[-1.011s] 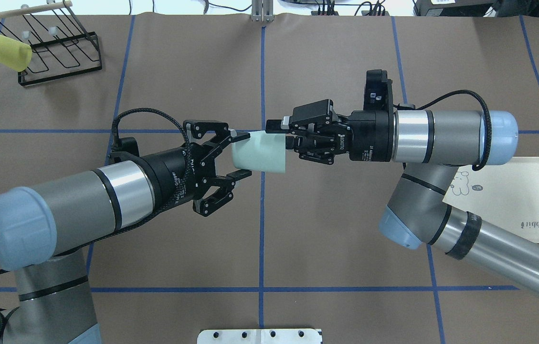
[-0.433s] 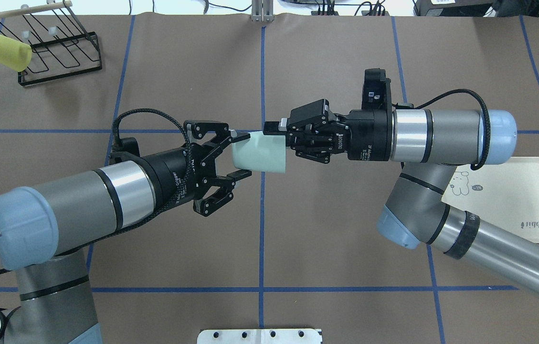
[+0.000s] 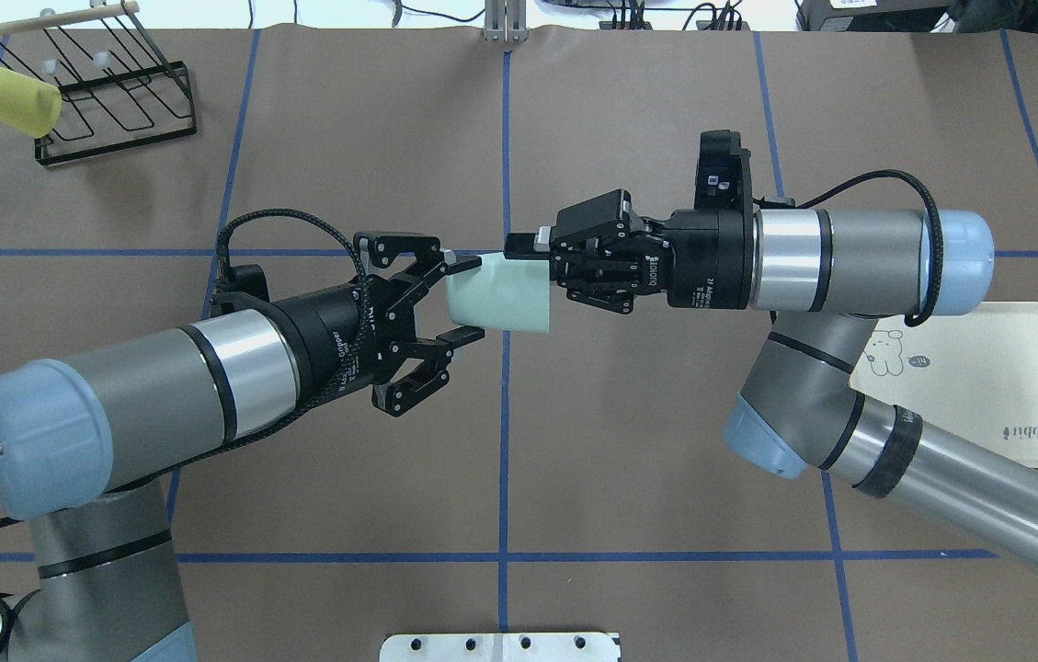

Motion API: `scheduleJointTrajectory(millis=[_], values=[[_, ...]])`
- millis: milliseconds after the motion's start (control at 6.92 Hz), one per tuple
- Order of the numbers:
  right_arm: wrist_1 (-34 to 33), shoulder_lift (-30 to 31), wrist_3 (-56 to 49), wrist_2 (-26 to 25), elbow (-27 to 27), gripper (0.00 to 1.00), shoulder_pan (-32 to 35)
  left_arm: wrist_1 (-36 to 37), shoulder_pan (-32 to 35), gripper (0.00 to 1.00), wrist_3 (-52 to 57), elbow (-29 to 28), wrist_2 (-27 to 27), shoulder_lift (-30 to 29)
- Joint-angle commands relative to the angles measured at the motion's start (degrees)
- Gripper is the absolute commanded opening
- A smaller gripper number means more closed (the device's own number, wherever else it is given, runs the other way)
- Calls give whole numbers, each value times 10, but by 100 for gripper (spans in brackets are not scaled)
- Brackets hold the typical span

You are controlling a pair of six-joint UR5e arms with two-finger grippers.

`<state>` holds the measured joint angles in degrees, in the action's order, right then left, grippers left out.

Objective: Left arm grabs green cup and hands to right arm on tray

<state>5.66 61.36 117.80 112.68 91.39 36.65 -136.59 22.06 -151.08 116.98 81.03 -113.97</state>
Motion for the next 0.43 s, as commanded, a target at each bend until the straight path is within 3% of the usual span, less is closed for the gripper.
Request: scheduleJointTrajectory(millis=[0, 289], values=[[-1, 0, 0, 0, 0, 30, 0, 0, 0, 0, 0, 0, 0, 1], [-1, 1, 0, 0, 0, 17, 0, 0, 0, 0, 2, 0, 0, 2]])
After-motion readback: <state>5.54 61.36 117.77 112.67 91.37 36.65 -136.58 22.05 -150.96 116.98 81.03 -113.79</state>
